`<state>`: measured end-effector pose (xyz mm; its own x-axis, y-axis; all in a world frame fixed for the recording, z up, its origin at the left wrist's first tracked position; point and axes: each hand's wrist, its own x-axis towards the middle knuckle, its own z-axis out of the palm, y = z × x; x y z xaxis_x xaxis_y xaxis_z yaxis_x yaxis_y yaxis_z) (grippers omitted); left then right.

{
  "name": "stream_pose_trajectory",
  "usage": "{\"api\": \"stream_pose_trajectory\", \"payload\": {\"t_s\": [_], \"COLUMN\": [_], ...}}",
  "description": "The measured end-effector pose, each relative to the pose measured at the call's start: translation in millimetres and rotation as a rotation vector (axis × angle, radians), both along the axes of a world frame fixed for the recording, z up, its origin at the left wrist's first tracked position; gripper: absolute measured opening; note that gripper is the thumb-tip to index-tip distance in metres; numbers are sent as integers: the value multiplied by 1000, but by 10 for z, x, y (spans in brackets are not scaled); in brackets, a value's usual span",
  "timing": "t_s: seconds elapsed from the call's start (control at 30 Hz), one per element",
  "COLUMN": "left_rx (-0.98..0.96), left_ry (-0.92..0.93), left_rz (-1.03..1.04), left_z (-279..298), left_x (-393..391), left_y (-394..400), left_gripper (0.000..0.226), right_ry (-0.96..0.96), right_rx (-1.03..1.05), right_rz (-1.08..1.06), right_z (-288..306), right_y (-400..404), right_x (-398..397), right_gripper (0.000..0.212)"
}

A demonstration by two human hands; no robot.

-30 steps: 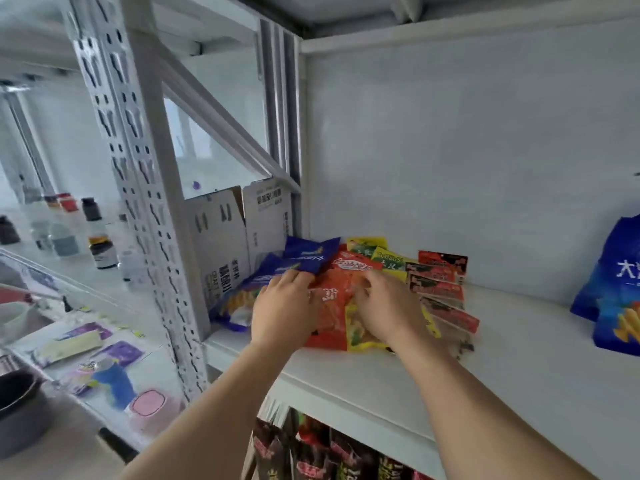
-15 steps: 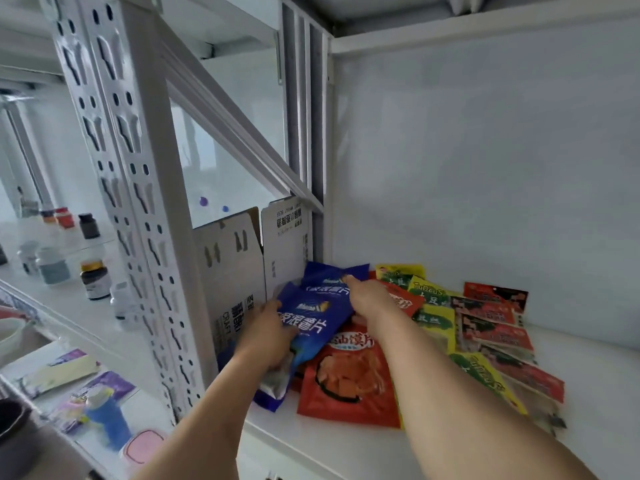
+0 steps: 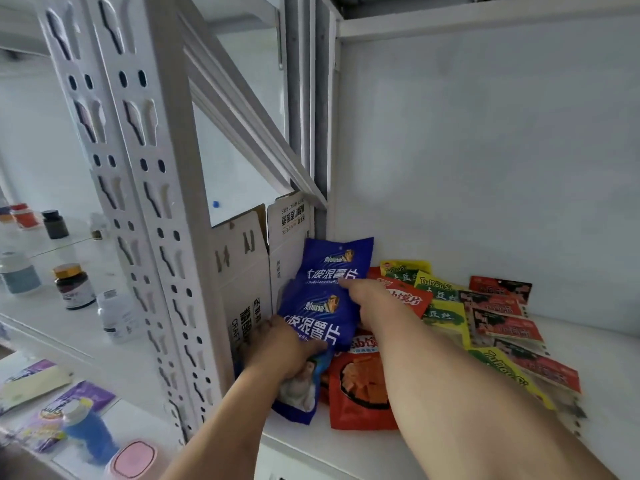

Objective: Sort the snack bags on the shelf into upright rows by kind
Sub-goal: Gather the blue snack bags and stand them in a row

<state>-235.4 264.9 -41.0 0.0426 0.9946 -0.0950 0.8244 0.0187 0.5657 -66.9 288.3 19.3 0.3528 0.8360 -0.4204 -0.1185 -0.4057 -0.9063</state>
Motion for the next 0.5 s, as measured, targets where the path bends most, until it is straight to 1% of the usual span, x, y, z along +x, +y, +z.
{"api": "stream_pose_trajectory", "payload": {"t_s": [0.1, 0.17, 0.27, 0.33, 0.43, 0.5], "left_rx": [-28, -8, 53, 82, 80, 79], "left_ry": [-22, -24, 2, -31, -175, -263], "left_rz": [28, 28, 61, 87, 74, 69], "left_z": [139, 171, 234, 281, 344, 344], "left_x": [49, 52, 19, -15, -48, -71], "left_y": [-171, -212, -270, -293, -308, -256], "left_gripper": [120, 121, 121, 116, 111, 114], "right_ry": [48, 103, 207, 270, 313, 313], "right_rx": [41, 85, 171, 220, 292, 348], "right_rz": [-13, -40, -66, -84, -129, -156], "right_z": [29, 39, 6, -7, -4, -10], "right_y": [-99, -176, -285, -345, -433, -499], "right_x": [0, 34, 99, 130, 162, 185], "right_gripper": [27, 21, 23, 25, 29, 29]}}
